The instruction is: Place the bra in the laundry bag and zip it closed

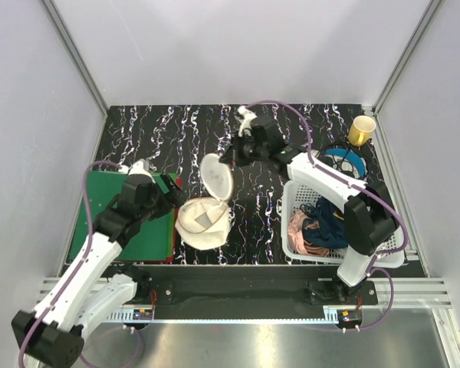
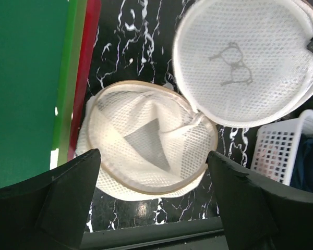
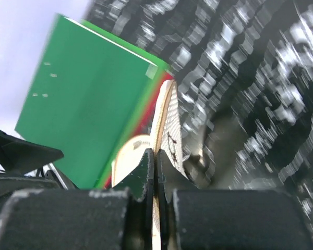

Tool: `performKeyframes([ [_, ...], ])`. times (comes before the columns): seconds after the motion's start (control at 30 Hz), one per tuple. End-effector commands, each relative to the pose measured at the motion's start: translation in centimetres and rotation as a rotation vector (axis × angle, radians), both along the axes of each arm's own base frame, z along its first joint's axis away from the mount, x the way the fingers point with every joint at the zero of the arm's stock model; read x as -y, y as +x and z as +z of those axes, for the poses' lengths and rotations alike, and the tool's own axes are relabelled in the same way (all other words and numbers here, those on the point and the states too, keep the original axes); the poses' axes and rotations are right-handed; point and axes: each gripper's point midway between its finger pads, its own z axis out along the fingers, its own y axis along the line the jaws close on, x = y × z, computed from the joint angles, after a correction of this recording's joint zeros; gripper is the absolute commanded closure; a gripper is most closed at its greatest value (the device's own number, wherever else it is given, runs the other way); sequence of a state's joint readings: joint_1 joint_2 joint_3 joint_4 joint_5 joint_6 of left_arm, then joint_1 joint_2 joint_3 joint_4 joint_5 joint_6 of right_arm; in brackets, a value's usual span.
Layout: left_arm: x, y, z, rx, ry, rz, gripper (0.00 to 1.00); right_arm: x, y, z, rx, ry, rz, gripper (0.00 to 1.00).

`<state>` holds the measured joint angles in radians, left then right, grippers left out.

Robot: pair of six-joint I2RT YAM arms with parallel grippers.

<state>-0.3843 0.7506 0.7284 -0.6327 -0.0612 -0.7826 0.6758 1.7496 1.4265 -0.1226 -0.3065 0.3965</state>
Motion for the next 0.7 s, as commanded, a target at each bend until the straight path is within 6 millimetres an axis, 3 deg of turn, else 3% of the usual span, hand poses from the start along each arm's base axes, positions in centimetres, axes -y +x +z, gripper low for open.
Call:
performKeyframes([
  [0.0,2.0,1.0,-1.5,-0.029,-0.043,-0.080,0.11,1.9,-0.1,-1.3,-0.128,0.078,0.005,1.00],
  [0.13,4.0,1.4,-4.3,-0.133,-0.083,-0.142,0.08,3.8,1.1,-2.6,-0.139,0.087,-0.003,1.00],
  [0.3,4.6,1.7,-8.0,-0.298,-0.095,-0.142,0.09,7.0,3.4,-4.4,-0.167,0.082,-0.055,1.00],
  [0.4,5.3,1.9,-7.9,-0.294,-0.142,-0.170,0.15,8.9,5.1,-5.7,-0.185,0.072,-0.089,0.92],
  [0.5,5.4,2.4,-6.2,-0.207,-0.162,-0.173,0.16,12.8,7.8,-7.2,-0.191,-0.036,-0.154,0.67],
  [0.53,5.4,2.5,-5.8,-0.180,-0.163,-0.175,0.16,15.3,7.8,-8.8,-0.241,-0.150,-0.234,0.61],
  [0.57,5.3,2.5,-5.4,-0.159,-0.155,-0.187,0.15,16.4,8.5,-7.3,-0.199,-0.198,-0.268,0.51],
  [0.63,5.4,2.5,-4.4,-0.113,-0.152,-0.216,0.14,19.0,7.8,-6.8,-0.178,-0.332,-0.331,0.37],
  [0.67,5.5,2.4,-4.3,-0.100,-0.141,-0.236,0.13,19.9,7.3,-4.7,-0.142,-0.341,-0.361,0.27],
])
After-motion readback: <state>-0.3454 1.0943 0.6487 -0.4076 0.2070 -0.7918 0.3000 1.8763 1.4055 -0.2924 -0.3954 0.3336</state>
